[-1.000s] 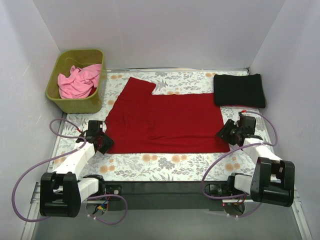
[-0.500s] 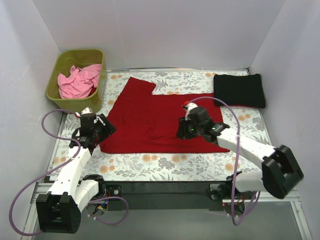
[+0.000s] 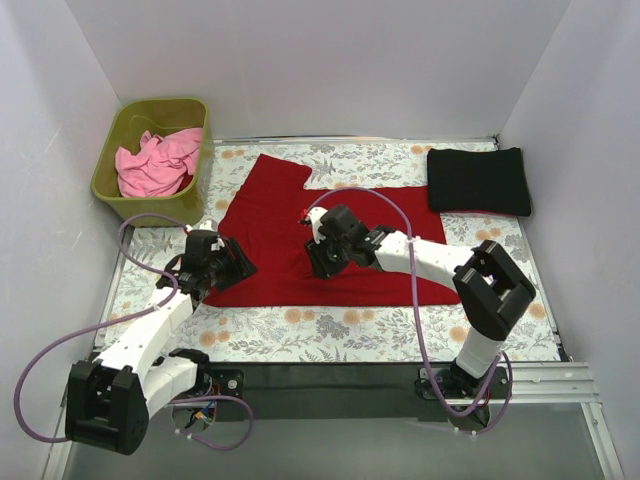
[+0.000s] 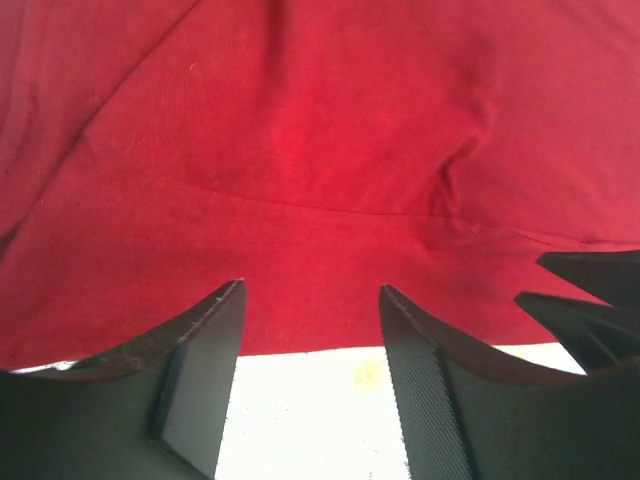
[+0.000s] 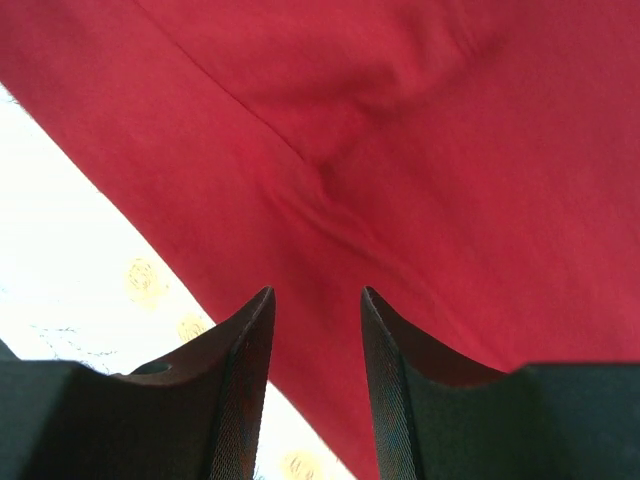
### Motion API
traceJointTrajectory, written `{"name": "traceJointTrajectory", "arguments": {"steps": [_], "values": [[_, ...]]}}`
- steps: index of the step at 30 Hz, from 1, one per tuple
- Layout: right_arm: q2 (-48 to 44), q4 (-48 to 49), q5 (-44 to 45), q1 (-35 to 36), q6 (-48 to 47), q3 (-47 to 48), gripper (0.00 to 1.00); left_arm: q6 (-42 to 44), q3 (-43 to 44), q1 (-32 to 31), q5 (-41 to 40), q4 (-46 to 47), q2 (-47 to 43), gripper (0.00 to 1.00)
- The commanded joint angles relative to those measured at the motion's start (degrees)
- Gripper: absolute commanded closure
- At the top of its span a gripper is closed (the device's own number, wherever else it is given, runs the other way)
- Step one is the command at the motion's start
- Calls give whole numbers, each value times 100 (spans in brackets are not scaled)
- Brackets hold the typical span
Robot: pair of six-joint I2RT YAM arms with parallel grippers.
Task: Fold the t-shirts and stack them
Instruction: Fold the tshirt
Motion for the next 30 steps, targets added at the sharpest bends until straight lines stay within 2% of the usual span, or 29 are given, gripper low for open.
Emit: {"name": "traceJointTrajectory", "arguments": {"steps": [1,7,11,26,30], "values": [[318,102,-611,-19,-727,536,60,-203,-72,-71,-358,79,261,50],[951,146,-1069,-45,-807,968,60,-379,-212,-71,-508,97,595,51],[1188,173,-999,-71,-868,1065,61,-423,-309,-71,-701,79,684,51],[1338,199,-1069,-195,-1106,1206,63,-467,-327,-71,-763,-9,692,53],[1452,199,-1219,-195,-1141,1267,69,-458,-310,-71,-763,-26,763,53]]}}
